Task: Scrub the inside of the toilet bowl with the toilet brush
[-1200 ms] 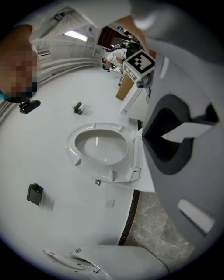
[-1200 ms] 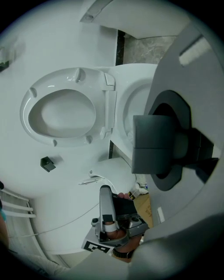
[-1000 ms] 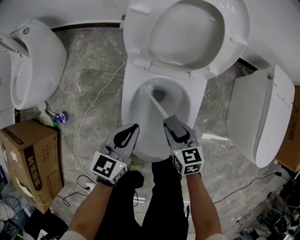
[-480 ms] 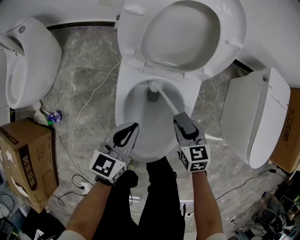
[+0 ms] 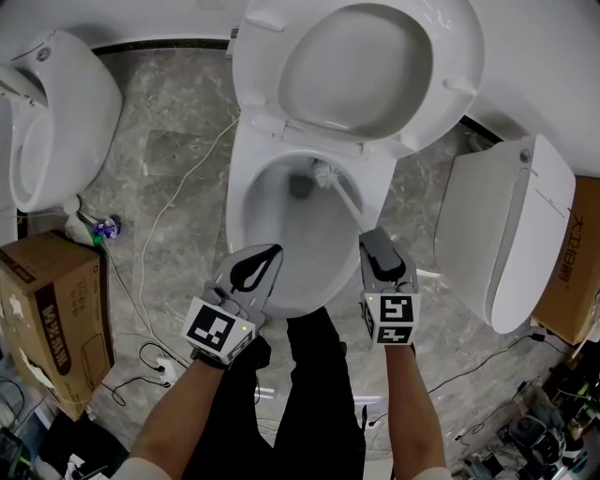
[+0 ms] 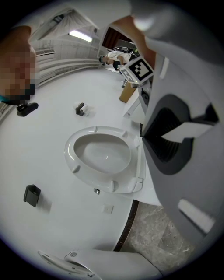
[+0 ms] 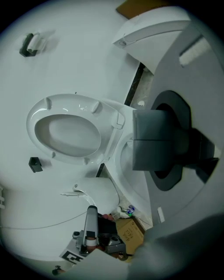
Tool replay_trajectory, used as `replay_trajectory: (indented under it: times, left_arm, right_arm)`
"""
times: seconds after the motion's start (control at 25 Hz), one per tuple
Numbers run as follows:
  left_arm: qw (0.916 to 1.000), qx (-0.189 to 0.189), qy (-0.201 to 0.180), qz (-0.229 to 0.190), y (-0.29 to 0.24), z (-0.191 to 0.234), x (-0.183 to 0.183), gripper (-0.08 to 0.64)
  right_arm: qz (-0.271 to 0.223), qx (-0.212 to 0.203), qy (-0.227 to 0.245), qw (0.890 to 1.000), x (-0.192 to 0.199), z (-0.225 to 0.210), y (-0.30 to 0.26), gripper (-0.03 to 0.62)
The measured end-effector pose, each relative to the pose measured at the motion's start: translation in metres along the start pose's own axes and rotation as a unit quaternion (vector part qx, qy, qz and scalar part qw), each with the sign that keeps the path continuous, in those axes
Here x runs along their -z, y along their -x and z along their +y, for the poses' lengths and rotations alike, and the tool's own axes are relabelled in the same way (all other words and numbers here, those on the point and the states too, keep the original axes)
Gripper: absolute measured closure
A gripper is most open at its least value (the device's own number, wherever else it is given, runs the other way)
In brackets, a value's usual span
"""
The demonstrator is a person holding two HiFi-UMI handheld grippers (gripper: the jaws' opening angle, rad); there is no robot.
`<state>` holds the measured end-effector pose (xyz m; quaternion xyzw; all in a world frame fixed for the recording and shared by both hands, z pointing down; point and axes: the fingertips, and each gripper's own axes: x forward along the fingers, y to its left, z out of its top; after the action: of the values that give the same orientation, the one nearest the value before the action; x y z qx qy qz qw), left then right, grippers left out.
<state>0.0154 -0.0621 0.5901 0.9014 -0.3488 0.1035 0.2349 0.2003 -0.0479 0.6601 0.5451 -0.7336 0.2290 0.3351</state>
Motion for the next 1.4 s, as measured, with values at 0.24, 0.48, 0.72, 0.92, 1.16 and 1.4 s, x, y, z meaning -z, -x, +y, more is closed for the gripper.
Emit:
replay_trajectory:
  times: [0.24, 0.48, 0.72, 0.92, 1.16, 1.4]
  left_arm:
    - [1.0000, 0.002, 0.005, 0.000, 0.004, -0.012, -0.006, 0.554]
    - [0.9999, 0.000, 0.011, 0.003, 0.015, -0.019, -0.010, 0.554]
    - [0.9995, 0.008, 0.030, 0.002, 0.019, -0.032, -0.019, 0.555]
    - [0.9995, 0.007, 0.029, 0.003, 0.026, -0.035, -0.020, 0.554]
    - [0.9995, 0.004, 0.030, 0.002, 0.036, -0.037, -0.030, 0.554]
    - [0.9997, 0.005, 0.025, 0.001, 0.044, -0.038, -0.031, 0.554]
  right_arm:
    - [0.036, 0.025, 0.037, 0.998, 0.007, -0.009, 0.017, 0.426]
    - [0.075, 0.040, 0.074, 0.994, 0.012, -0.012, 0.033, 0.426]
    - [0.119, 0.030, 0.106, 0.987, 0.028, -0.007, 0.043, 0.426]
    - [0.156, 0.021, 0.121, 0.980, 0.036, -0.001, 0.053, 0.426]
    - [0.199, 0.009, 0.134, 0.971, 0.051, 0.008, 0.068, 0.428]
    - [0.224, -0.012, 0.151, 0.963, 0.063, 0.023, 0.082, 0.428]
